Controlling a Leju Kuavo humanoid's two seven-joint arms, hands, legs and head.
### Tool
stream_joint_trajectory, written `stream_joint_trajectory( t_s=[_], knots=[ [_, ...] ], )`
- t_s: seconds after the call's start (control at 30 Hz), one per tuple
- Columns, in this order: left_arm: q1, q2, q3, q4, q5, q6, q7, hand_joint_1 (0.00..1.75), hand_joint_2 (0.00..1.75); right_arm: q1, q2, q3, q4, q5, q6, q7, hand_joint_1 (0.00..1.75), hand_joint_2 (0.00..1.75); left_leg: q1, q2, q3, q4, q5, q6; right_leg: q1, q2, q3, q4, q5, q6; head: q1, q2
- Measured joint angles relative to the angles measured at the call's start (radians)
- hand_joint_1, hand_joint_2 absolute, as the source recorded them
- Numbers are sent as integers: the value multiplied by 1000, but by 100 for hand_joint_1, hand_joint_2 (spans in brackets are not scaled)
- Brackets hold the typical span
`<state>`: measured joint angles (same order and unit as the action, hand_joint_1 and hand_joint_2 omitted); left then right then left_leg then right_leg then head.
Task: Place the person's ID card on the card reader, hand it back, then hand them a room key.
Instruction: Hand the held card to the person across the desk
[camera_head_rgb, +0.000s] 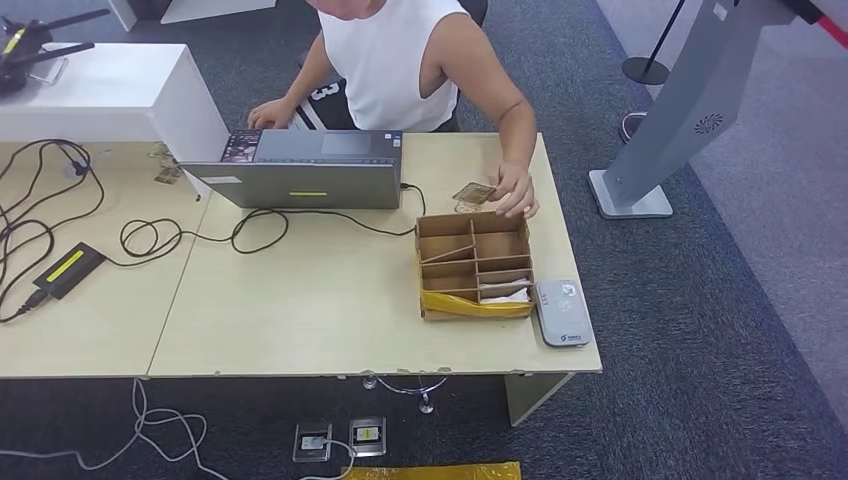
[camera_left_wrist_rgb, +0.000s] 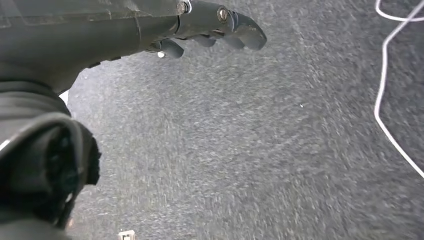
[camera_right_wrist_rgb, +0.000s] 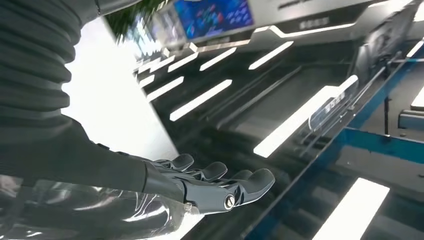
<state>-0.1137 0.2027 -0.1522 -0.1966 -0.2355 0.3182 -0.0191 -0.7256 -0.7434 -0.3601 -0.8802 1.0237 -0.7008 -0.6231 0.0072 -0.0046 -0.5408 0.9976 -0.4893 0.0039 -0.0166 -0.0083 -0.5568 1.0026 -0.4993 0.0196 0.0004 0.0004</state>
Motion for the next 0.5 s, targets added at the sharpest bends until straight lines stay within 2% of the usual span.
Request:
stream_joint_trajectory(
  t_s=[0.1,0.23,0.4,0.5],
  knots=[
    [1,1,2,0,10,15,0,0,0,84,-36,-226,0,158,0,-51,0,175,0,2,0,0,-1,0,0,2,-1,0,0,0,0,0],
    [3,0,2,1,23,29,5,0,0,195,-55,-488,4,223,1,-27,0,175,1,2,0,0,-1,0,1,2,-1,0,0,1,0,0],
    [0,-3,2,1,41,39,10,0,0,297,-42,-701,17,315,2,8,0,175,1,7,0,-1,-2,-1,1,7,-2,1,0,0,0,0],
    [-2,-6,2,1,50,44,12,0,0,337,-20,-793,29,396,2,63,0,175,1,7,1,-1,-2,-2,2,7,-1,1,0,0,0,0]
  ],
)
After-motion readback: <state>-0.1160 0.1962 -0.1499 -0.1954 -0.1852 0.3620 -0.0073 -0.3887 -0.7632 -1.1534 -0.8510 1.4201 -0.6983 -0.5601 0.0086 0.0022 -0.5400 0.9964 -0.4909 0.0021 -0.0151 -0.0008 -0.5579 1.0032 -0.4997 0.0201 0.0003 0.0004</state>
